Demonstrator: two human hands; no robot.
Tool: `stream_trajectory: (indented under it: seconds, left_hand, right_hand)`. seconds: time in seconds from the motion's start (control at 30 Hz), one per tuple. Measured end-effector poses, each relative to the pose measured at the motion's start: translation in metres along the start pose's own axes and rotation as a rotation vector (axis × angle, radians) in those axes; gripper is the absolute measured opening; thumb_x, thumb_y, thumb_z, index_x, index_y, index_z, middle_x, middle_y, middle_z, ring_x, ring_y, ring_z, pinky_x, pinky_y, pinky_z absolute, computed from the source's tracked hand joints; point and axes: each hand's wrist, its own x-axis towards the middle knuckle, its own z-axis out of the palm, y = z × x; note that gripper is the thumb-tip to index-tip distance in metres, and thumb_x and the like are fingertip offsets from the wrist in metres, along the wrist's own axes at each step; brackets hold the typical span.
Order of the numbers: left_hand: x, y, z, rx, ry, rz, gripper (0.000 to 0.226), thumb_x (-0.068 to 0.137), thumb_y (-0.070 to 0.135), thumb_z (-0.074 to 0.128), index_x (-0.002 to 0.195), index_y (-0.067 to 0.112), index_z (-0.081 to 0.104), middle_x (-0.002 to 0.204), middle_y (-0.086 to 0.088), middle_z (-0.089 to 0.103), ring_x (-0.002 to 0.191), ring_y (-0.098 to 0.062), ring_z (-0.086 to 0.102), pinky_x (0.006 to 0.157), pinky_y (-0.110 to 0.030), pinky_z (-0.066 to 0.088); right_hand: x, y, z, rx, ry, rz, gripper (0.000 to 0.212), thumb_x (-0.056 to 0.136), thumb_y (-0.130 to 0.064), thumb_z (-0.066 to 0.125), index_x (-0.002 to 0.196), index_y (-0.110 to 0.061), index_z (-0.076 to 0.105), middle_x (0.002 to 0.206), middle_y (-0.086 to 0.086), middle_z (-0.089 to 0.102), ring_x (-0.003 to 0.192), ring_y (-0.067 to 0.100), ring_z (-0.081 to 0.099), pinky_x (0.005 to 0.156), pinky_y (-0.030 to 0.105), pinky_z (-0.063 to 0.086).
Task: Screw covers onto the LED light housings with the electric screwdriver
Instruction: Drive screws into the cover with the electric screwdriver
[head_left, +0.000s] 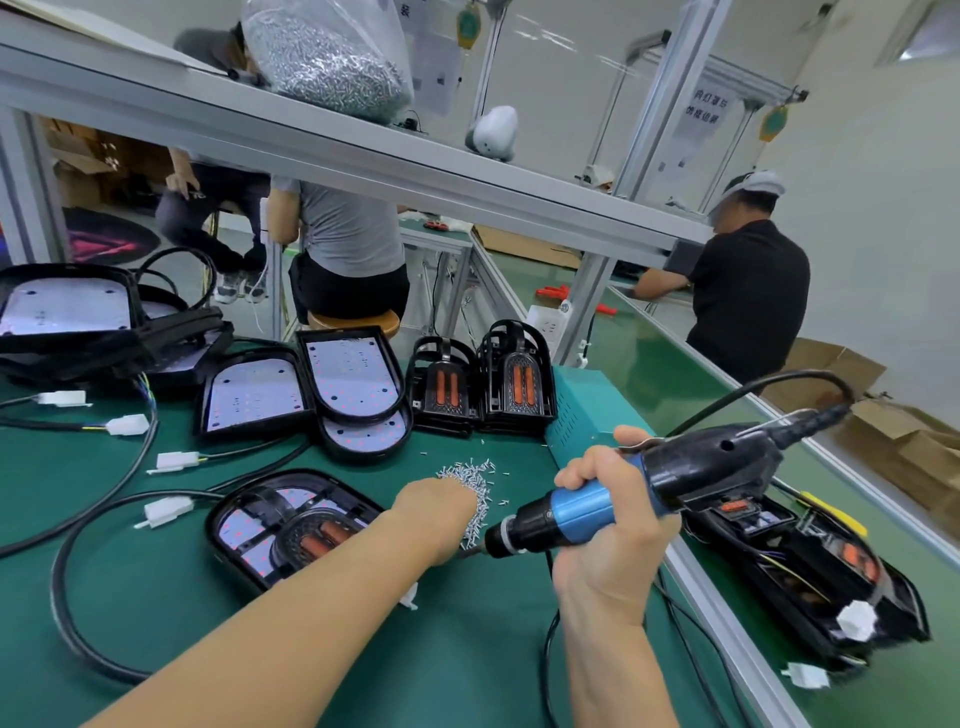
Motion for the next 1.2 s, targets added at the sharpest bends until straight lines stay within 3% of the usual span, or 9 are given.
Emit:
stream_trajectory:
  seconds: [0.13,0.23,0.3,0.4,0.5,0.6,0.73,0.87,1.2]
  left_hand:
    - [-0.003,0.001,-0.004,-0.025,-0.029,-0.013,0.009,0.085,-0.007,0.049,0.086,0.002,0.049,0.084,-0.010,0.047,0.089,-0.033,0.056,0.067,-0.034,0.039]
    - [-0.004,0.000,-0.004,-0.074,-0.008,-0.049,0.028,0.083,-0.007,0.049,0.066,0.010,0.036,0.069,-0.004,0.035,0.073,-0.028,0.044,0.065,-0.035,0.040]
    - [-0.008,-0.002,-0.008,-0.159,0.088,-0.064,0.016,0.081,-0.006,0.050,0.072,0.007,0.053,0.073,-0.007,0.048,0.074,-0.029,0.049,0.068,-0.035,0.047]
    - [-0.018,-0.016,-0.015,-0.527,0.262,-0.070,0.023,0.083,0.001,0.057,0.089,0.014,0.075,0.087,-0.004,0.070,0.083,-0.021,0.065,0.081,-0.030,0.052]
    - [-0.041,-0.035,-0.015,-1.017,0.345,-0.101,0.015,0.080,0.001,0.067,0.080,0.012,0.076,0.064,0.004,0.068,0.062,-0.007,0.060,0.067,-0.018,0.049]
    - [-0.071,-0.049,-0.003,-1.483,0.354,-0.111,0.017,0.078,-0.006,0.068,0.075,0.010,0.073,0.060,-0.006,0.067,0.056,-0.011,0.060,0.059,-0.018,0.051]
    - [-0.107,-0.056,0.012,-1.768,0.389,-0.135,0.011,0.079,-0.004,0.069,0.075,0.006,0.073,0.068,-0.016,0.068,0.059,-0.016,0.063,0.058,-0.022,0.053]
    - [-0.131,-0.062,0.022,-1.830,0.412,-0.147,0.012,0.084,0.000,0.064,0.076,0.006,0.071,0.067,-0.016,0.065,0.067,-0.027,0.062,0.062,-0.032,0.053]
    - [-0.157,-0.064,0.028,-1.886,0.485,-0.136,0.007,0.080,-0.002,0.063,0.076,0.002,0.068,0.072,-0.015,0.069,0.061,-0.019,0.064,0.061,-0.021,0.054]
  right_hand:
    - [0.002,-0.002,0.001,-0.009,-0.004,-0.009,0.019,0.069,-0.002,0.058,0.085,-0.013,0.057,0.057,0.002,0.049,0.048,0.017,0.050,0.052,0.024,0.045]
    - [0.003,-0.005,0.001,-0.009,-0.002,-0.013,0.019,0.069,-0.001,0.057,0.084,-0.012,0.056,0.057,0.002,0.050,0.046,0.017,0.050,0.051,0.026,0.045]
    - [0.004,-0.006,0.002,0.007,0.004,-0.008,0.020,0.068,0.000,0.058,0.078,-0.018,0.062,0.061,0.008,0.047,0.046,0.018,0.049,0.052,0.027,0.045]
    - [0.004,-0.010,0.004,0.051,0.002,0.010,0.021,0.068,-0.002,0.058,0.082,-0.017,0.060,0.057,0.006,0.047,0.046,0.017,0.049,0.054,0.026,0.044]
    - [0.004,-0.015,0.010,0.111,-0.020,0.049,0.023,0.068,-0.006,0.055,0.090,-0.015,0.053,0.053,-0.002,0.048,0.047,0.014,0.047,0.055,0.023,0.045]
    - [0.001,-0.020,0.019,0.170,-0.040,0.081,0.021,0.069,-0.009,0.053,0.089,-0.015,0.052,0.053,-0.004,0.047,0.048,0.012,0.046,0.056,0.023,0.044]
    - [-0.008,-0.024,0.031,0.248,-0.082,0.135,0.017,0.072,-0.013,0.050,0.088,-0.018,0.052,0.055,-0.006,0.047,0.048,0.010,0.045,0.056,0.020,0.043]
    - [-0.018,-0.024,0.044,0.291,-0.106,0.175,0.015,0.072,-0.016,0.050,0.086,-0.019,0.052,0.057,-0.007,0.046,0.048,0.009,0.044,0.055,0.021,0.043]
    - [-0.040,-0.014,0.061,0.303,-0.172,0.237,0.013,0.072,-0.015,0.049,0.084,-0.018,0.052,0.056,-0.007,0.046,0.047,0.009,0.044,0.053,0.021,0.043]
